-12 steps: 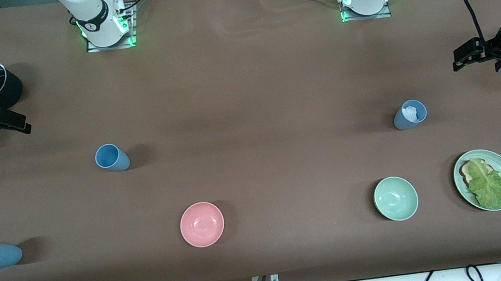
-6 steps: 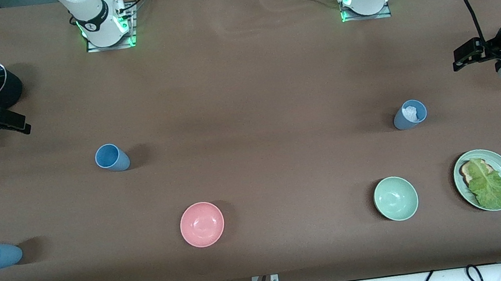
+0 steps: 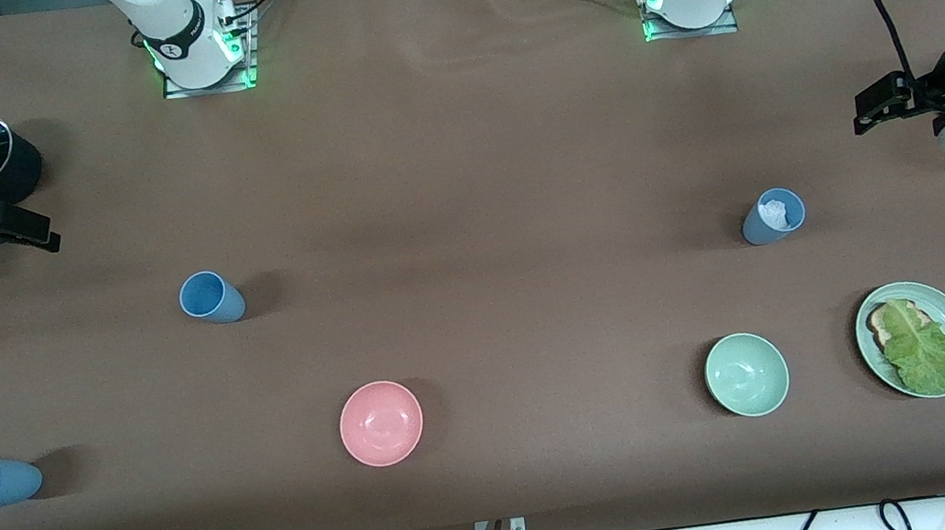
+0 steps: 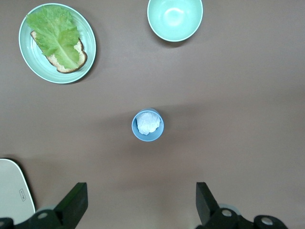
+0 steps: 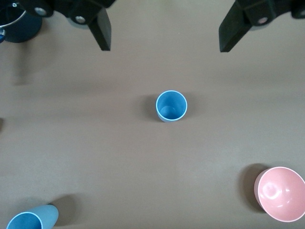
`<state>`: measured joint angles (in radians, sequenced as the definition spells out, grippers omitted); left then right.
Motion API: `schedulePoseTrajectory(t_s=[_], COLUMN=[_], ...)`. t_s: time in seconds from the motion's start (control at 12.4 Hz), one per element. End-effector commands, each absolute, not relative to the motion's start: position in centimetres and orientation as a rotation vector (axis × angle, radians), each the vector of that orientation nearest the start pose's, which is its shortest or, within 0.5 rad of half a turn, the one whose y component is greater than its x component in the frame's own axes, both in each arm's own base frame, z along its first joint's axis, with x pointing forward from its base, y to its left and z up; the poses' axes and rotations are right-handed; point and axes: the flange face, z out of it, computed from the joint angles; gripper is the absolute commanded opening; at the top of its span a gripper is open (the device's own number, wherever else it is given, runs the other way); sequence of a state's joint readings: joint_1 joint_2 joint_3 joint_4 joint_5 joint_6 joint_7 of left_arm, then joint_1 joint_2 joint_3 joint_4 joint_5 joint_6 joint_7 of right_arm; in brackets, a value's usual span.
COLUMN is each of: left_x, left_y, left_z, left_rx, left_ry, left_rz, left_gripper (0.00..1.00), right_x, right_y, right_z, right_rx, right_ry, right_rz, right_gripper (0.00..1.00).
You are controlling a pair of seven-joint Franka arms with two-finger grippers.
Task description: Stack blue cups with both arms
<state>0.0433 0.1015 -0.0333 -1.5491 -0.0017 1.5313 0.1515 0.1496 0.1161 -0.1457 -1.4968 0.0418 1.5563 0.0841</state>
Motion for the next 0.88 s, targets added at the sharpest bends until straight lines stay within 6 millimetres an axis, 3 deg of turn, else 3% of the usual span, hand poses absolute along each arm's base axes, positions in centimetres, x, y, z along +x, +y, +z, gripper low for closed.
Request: schedulePoseTrajectory(t_s=[0.0,0.24,0.8], left_x=[57.6,57.6,58.4], left_y=[0.9,0.9,1.6], left_z=[57.5,58.0,56.4], left_rx=[-3.120,-3.120,-3.118], left_ry=[0.214,0.219,0.212], left_rz=[0.174,0.170,0.199], left_gripper=[1.00,1.00,1.00], right_x=[58.4,58.4,58.2], right_y=[1.5,1.6,2.3], right_z=[59.7,59.7,59.6], right_rx=[-3.103,-3.103,-3.107], right_ry=[0.145,0.138,0.102], right_rz=[0.089,0.092,0.111], right_gripper=[1.00,1.00,1.00])
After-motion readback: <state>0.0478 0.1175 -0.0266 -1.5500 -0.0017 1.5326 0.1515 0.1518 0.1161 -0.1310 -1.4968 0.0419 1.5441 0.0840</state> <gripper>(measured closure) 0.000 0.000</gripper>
